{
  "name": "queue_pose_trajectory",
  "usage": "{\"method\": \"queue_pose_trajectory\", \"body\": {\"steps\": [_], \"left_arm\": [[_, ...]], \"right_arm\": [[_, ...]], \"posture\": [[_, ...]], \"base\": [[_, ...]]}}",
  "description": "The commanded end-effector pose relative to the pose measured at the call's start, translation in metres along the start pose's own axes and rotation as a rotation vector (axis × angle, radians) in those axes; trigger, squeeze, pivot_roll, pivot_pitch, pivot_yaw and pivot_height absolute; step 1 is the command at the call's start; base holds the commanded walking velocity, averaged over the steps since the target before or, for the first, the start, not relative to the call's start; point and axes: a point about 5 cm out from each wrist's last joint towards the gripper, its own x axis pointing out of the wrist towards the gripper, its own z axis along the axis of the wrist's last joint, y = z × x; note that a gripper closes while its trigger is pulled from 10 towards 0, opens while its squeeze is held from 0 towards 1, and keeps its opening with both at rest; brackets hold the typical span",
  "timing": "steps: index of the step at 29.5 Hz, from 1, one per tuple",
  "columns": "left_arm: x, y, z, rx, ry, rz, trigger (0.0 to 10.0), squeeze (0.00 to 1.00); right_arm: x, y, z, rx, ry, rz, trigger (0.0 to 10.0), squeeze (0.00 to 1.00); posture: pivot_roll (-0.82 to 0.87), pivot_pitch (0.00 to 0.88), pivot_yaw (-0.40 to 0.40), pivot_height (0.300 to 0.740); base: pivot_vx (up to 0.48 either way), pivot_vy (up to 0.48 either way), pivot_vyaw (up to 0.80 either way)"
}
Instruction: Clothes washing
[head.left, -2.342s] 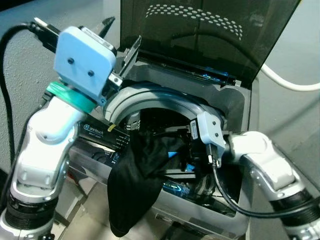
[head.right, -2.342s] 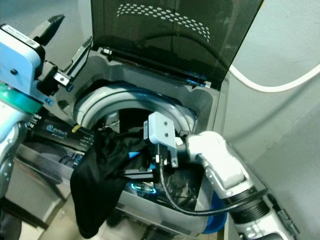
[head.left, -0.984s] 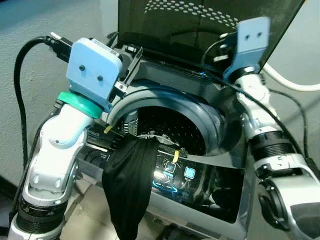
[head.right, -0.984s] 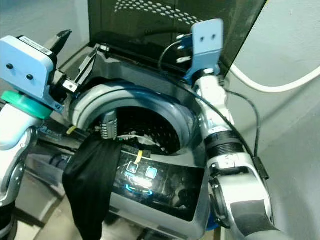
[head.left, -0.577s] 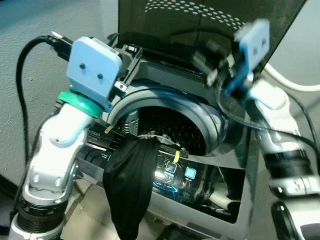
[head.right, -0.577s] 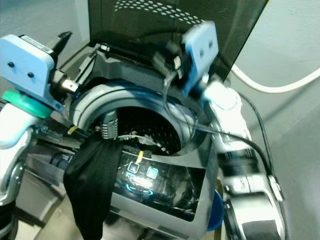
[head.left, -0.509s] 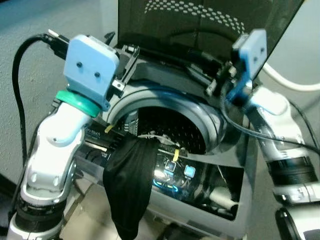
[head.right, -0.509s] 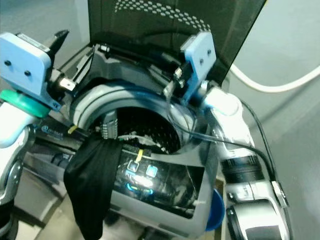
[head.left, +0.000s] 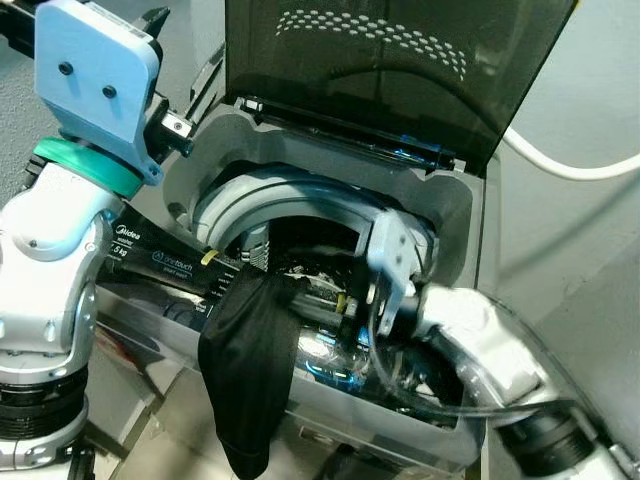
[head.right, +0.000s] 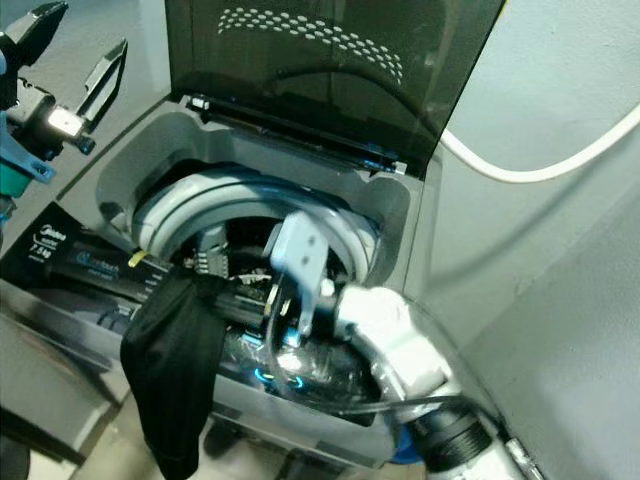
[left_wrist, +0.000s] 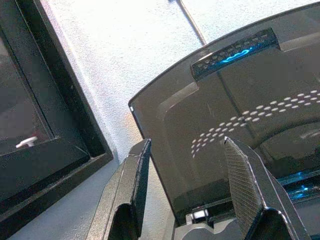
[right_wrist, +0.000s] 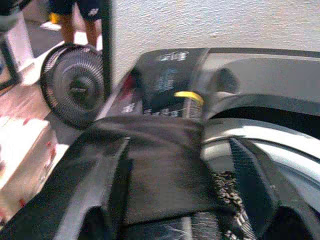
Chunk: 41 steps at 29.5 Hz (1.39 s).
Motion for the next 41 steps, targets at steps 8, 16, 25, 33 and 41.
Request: {"method": "queue_pose_trajectory", "body": {"steps": [8,16,25,33,41], "left_arm": [[0.001,-0.008,0.001,-0.005,-0.01,-0.035,10.0,0.0],[0.001,-0.013,-0.001,-0.027,-0.005,-0.053,10.0,0.0],[0.0,-0.017,-0.005,-0.047,0.008,-0.059,10.0,0.0],[0.0,-0.02,-0.008,-0.06,0.012,-0.06,10.0,0.0],[0.002,-0.024,-0.009,-0.074,0.011,-0.069,10.0,0.0]], "right_arm": [[-0.003,0.012,-0.017,0.051,0.11,0.039,10.0,0.0],[-0.008,0.002,-0.007,-0.192,0.194,0.07,7.5,0.0],[-0.013,-0.003,0.018,-0.277,0.241,0.177,7.5,0.0],[-0.018,-0.027,0.05,-0.171,0.15,0.138,10.0,0.0],[-0.013,-0.032,0.042,-0.022,0.186,0.045,10.0,0.0]], "posture": [[0.15,0.113,-0.042,0.74],[0.14,0.115,-0.038,0.74],[0.12,0.127,-0.052,0.74],[0.1,0.132,-0.054,0.74],[0.09,0.133,-0.049,0.74]], "base": [[0.0,0.0,0.0],[0.0,0.0,0.0],[0.0,0.0,0.0],[0.0,0.0,0.0],[0.0,0.0,0.0]]}}
